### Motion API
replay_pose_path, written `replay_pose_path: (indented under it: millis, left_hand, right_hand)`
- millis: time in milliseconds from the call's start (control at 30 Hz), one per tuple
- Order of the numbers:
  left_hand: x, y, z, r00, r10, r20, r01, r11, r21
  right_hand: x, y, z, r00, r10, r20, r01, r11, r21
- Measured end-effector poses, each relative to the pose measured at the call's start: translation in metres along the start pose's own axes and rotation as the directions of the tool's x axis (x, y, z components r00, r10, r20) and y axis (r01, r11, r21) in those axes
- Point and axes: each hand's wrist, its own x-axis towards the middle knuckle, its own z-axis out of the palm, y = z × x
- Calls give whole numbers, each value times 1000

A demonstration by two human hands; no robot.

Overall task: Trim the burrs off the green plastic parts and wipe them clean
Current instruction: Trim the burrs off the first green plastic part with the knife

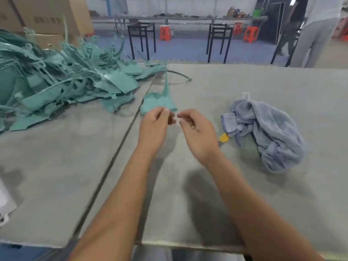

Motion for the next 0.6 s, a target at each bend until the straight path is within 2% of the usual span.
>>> replay_pose_path:
  millis: [67, 100, 200, 267, 367, 467, 600]
  left_hand:
    - [18, -16, 7, 997, -44, -63, 50, 995, 86]
    - [23, -27, 9, 997, -71, -43, 76, 989, 127]
    - [36, -57, 11, 989, -144, -28, 146, 985, 90]
    - [43, -63, 12, 990, -140, -23, 141, 981, 134]
    - [47, -70, 17, 994, -97, 46, 83, 964, 251]
    - [45, -69, 16, 992, -118, 39, 107, 971, 216]
    - [44, -64, 18, 990, -141, 14, 135, 971, 195]
  right_hand:
    - [8, 9, 7, 993, -10, -117, -8, 987, -158]
    - [9, 18, 10, 990, -38, -136, 8, 977, -215]
    - [7, 27, 14, 995, -85, -57, 55, 916, -397]
    - [8, 24, 14, 991, -134, 2, 120, 878, -464]
    - [5, 26, 13, 982, -172, 73, 185, 841, -508]
    - [0, 30, 4, 985, -138, 104, 172, 829, -532]
    - [-2, 31, -10, 993, -118, 8, 106, 851, -515]
